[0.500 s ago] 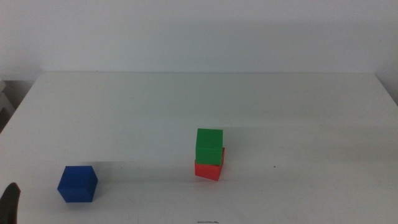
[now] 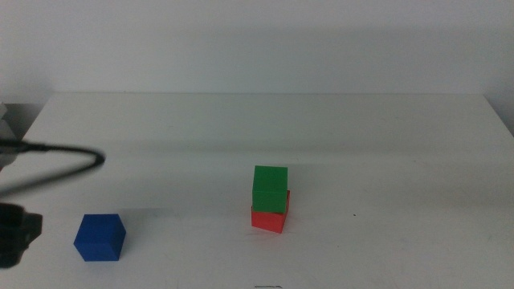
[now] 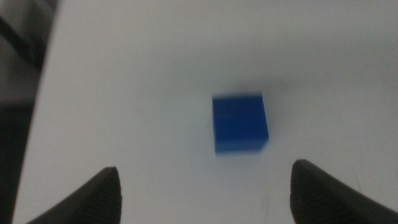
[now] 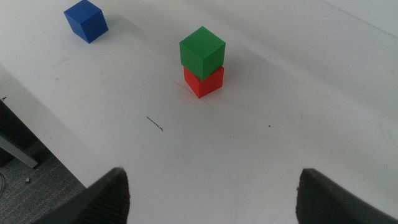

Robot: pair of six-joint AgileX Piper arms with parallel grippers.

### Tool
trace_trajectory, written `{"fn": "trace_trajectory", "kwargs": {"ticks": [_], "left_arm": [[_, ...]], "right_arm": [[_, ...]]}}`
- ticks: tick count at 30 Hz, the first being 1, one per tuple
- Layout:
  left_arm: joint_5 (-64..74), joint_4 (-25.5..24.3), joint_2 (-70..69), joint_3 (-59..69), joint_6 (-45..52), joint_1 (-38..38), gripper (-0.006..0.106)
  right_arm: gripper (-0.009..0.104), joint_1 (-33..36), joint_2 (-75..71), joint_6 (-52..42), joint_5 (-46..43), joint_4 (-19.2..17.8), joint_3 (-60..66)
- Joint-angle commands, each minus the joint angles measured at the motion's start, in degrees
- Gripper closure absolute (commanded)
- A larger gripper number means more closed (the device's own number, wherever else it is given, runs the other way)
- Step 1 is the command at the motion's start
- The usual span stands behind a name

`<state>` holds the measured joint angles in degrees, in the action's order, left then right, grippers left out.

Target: Stack red cubes first, then green, then blue cubes in a specific spot.

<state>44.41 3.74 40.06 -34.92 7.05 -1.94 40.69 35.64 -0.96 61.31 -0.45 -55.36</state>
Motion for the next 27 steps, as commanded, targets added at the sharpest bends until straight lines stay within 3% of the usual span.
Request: {"fn": "trace_trajectory", "kwargs": {"ticks": [1,11,17,27], "left_arm": [[3.04,0.41,5.77,-5.83,-0.3,0.08,0.008],[2.23,1.61,24.96,-14.48,-0.45,0.08,0.008],[3.26,5.63,36.11,-19.17,1.03,0.61,0.008],[2.33,4.14,49.33,-22.86,-1.3,4.72,0.008]], "right_arm": [[0.001,-0.36,0.2,-0.67,-3.47,-1.16,-1.2],[0.001,-0.36,0.2,-0.67,-3.47,-1.36,-1.2],[0.001,-0.36,0.2,-0.67,-3.47,-1.51,-1.2],[0.001,-0.36,0.2,-0.67,-3.47,-1.57,-1.2]]}}
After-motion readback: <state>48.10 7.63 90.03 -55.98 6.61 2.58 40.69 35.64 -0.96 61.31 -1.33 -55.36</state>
